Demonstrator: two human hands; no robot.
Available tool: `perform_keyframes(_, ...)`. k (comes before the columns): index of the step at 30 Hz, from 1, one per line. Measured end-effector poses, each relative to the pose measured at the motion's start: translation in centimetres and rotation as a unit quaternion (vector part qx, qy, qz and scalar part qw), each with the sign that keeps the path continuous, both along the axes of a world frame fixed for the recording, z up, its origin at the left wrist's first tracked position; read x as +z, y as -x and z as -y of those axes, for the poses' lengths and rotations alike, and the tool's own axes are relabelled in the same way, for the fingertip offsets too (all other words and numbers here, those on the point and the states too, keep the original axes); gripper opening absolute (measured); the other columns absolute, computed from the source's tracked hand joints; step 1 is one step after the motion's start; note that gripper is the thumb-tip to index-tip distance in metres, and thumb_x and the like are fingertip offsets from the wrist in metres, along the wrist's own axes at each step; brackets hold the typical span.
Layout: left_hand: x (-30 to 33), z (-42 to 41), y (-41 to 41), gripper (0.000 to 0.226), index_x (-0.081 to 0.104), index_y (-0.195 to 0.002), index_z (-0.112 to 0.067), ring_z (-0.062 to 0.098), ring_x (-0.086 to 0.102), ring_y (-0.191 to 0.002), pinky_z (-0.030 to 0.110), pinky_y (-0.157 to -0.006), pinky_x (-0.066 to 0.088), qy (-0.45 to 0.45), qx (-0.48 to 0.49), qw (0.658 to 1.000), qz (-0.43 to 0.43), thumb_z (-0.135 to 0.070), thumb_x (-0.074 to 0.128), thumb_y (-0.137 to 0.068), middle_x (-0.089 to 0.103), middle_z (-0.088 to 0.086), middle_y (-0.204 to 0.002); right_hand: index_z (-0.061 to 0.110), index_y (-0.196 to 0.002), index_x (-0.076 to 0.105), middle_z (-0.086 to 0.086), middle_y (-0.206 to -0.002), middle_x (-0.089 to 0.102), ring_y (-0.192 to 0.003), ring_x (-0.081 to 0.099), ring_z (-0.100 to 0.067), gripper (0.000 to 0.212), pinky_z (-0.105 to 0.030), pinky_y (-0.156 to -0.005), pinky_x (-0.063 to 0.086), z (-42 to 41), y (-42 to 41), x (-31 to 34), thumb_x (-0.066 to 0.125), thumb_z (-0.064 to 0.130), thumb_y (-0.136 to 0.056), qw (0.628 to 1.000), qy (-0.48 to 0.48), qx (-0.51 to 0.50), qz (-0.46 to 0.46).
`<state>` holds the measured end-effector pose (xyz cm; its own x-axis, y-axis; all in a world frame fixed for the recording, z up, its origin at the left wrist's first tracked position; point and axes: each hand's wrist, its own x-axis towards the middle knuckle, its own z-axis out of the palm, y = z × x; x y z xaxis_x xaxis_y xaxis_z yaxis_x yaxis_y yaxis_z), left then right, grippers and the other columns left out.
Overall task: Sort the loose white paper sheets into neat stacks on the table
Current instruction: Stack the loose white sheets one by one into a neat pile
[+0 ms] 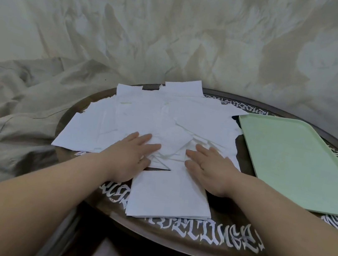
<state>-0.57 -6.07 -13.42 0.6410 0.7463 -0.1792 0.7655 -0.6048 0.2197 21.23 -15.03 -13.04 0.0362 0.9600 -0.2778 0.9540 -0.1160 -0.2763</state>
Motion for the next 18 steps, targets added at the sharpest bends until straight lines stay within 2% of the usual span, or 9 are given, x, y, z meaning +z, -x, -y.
perform_keyframes(3,0.1,-0.3,-0.1,0.053,0.016,-0.148,-0.043,0.016,-0.007,-0.147,0.028,-0.116,0.002,-0.003,-0.001,1.0,0.002,-0.043,0.037,-0.1,-0.001,-0.011,-0.16,0.035,-0.149,0.018,0.009,-0.16,0.001,-0.147,-0.004,-0.021,0.051,-0.052,-0.116,0.008,-0.3,-0.1,-0.1,0.022,0.049,-0.1,1.0,-0.005,-0.002,0.006)
perform_keyframes(5,0.1,-0.2,-0.1,0.057,0.017,-0.148,-0.043,0.015,-0.005,-0.147,0.029,-0.117,0.004,-0.007,-0.002,1.0,0.002,-0.049,0.042,-0.097,0.0,-0.012,-0.16,0.033,-0.146,0.026,0.006,-0.157,0.013,-0.146,0.006,-0.023,0.048,-0.051,-0.114,0.018,-0.5,-0.1,-0.2,0.027,0.045,-0.099,1.0,-0.025,-0.001,0.015)
perform_keyframes(8,-0.3,-0.3,0.1,0.059,0.029,-0.145,-0.043,0.013,0.007,-0.146,0.03,-0.116,0.014,-0.043,0.02,0.998,0.044,-0.053,0.051,-0.091,0.015,-0.014,-0.158,0.026,-0.132,0.047,0.002,-0.138,0.043,-0.132,0.031,-0.024,0.04,-0.042,-0.103,0.035,-0.8,0.2,0.0,0.042,0.038,-0.095,0.991,-0.13,-0.023,0.029)
perform_keyframes(10,-0.6,-0.5,0.2,0.054,0.042,-0.138,-0.041,0.011,0.022,-0.141,0.029,-0.113,0.023,-0.089,0.043,0.991,0.086,-0.053,0.056,-0.088,0.03,-0.016,-0.152,0.024,-0.126,0.053,0.002,-0.129,0.05,-0.124,0.035,-0.022,0.038,-0.036,-0.099,0.037,-1.2,0.6,0.3,0.051,0.038,-0.091,0.978,-0.205,-0.036,0.025)
perform_keyframes(12,-0.7,-0.5,0.3,0.049,0.05,-0.133,-0.039,0.01,0.031,-0.135,0.026,-0.108,0.028,-0.114,0.05,0.987,0.105,-0.051,0.059,-0.086,0.04,-0.017,-0.146,0.024,-0.124,0.055,0.004,-0.126,0.051,-0.12,0.036,-0.019,0.041,-0.028,-0.095,0.035,-1.8,0.9,0.6,0.06,0.039,-0.086,0.97,-0.241,-0.014,0.007)
perform_keyframes(15,-0.8,-0.6,0.4,0.054,0.051,-0.132,-0.037,0.01,0.035,-0.132,0.027,-0.106,0.029,-0.114,0.054,0.983,0.132,-0.053,0.064,-0.081,0.043,-0.015,-0.143,0.025,-0.129,0.051,0.007,-0.133,0.046,-0.122,0.033,-0.017,0.054,-0.022,-0.094,0.029,-2.7,1.5,0.7,0.067,0.041,-0.079,0.973,-0.231,0.029,-0.001)
perform_keyframes(18,-0.4,-0.8,0.5,0.06,0.048,-0.135,-0.036,0.011,0.028,-0.135,0.029,-0.108,0.027,-0.124,0.064,0.978,0.156,-0.058,0.061,-0.081,0.038,-0.013,-0.146,0.027,-0.137,0.044,0.005,-0.147,0.033,-0.133,0.023,-0.018,0.07,-0.032,-0.107,0.03,-3.6,1.1,0.9,0.07,0.045,-0.075,0.968,-0.248,0.02,0.01)
